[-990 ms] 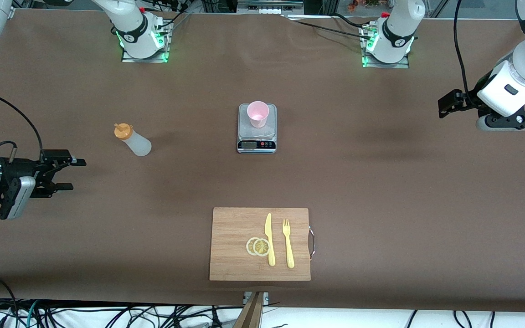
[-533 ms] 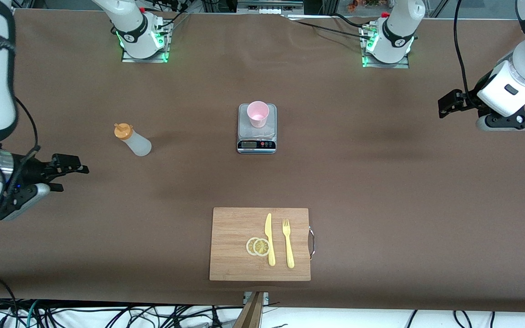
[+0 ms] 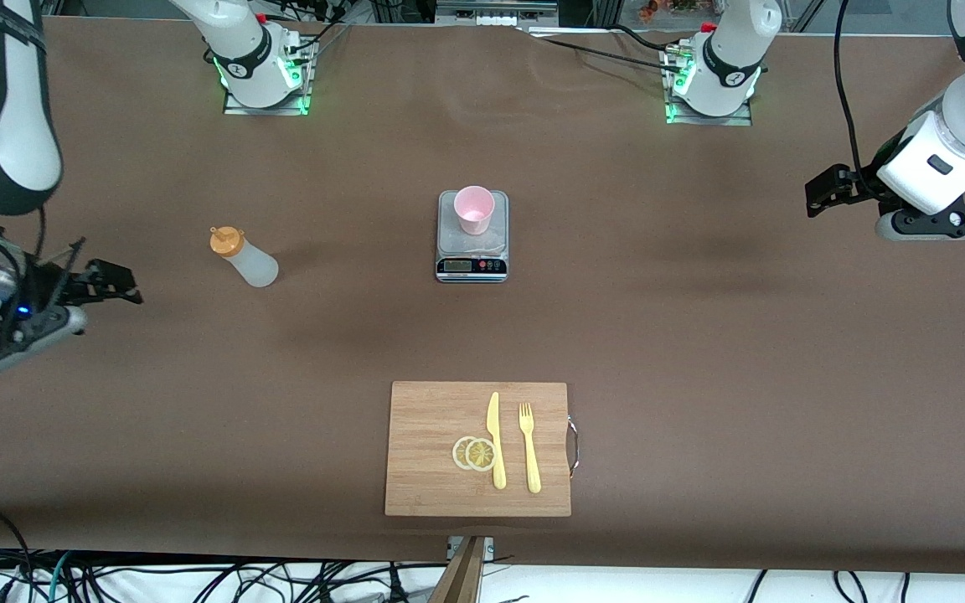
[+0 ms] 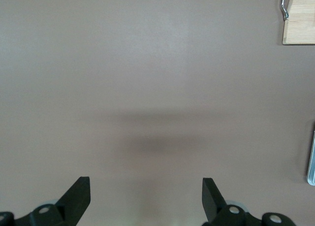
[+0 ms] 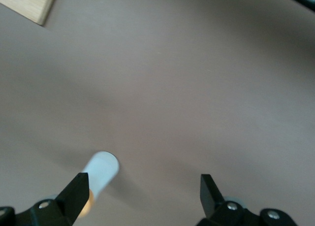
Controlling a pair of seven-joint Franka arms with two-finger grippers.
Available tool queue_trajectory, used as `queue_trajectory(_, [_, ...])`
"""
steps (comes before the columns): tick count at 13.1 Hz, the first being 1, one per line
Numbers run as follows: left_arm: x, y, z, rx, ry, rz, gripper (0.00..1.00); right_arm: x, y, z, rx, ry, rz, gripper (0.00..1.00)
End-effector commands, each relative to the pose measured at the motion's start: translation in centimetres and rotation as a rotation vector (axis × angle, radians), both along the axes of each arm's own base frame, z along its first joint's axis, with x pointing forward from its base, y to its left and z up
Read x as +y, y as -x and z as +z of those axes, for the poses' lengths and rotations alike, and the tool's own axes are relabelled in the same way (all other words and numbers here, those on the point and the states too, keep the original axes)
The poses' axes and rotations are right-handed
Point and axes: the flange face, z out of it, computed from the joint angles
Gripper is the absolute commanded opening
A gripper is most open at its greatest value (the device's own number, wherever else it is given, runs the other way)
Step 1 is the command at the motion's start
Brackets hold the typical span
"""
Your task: Add sauce to pink cup with both arms
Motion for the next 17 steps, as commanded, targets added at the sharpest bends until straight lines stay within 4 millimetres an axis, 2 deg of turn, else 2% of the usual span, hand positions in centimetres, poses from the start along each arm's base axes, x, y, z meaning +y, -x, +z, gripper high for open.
queue_trajectory(1, [0.2, -0.3, 0.5, 0.007, 0.025, -0.014, 1.0, -1.7, 3.4, 4.3, -0.057, 0.066, -0.011, 1.0])
queue_trajectory(3, [0.3, -0.2, 0.5, 0.01, 0.025, -0.011, 1.0, -2.1, 4.4, 6.5, -0.075, 0.083, -0.017, 1.0])
queue_trajectory(4, [0.4, -0.1, 0.4, 0.018, 0.025, -0.011, 1.0, -3.0, 5.2, 7.2, -0.07, 0.085, -0.045, 1.0])
queue_trajectory(6, [0.5, -0.2, 0.5, 0.018, 0.025, -0.009, 1.0, -3.4, 6.5, 7.9, -0.025, 0.08, -0.214, 1.0])
queue_trajectory(8, [0.5, -0.1, 0.5, 0.018, 0.025, -0.007, 1.0, -3.2, 7.3, 7.8, 0.028, 0.078, -0.361, 1.0])
queue_trajectory(10, [0.5, -0.1, 0.5, 0.018, 0.025, -0.007, 1.0, -2.4, 7.7, 7.7, 0.062, 0.083, -0.436, 1.0])
queue_trajectory(12, [0.5, -0.1, 0.5, 0.018, 0.025, -0.007, 1.0, -1.6, 8.0, 7.6, 0.087, 0.09, -0.437, 1.0])
queue_trajectory(17, [0.4, -0.1, 0.5, 0.018, 0.025, -0.009, 1.0, -2.0, 8.2, 7.1, 0.103, 0.111, -0.44, 1.0])
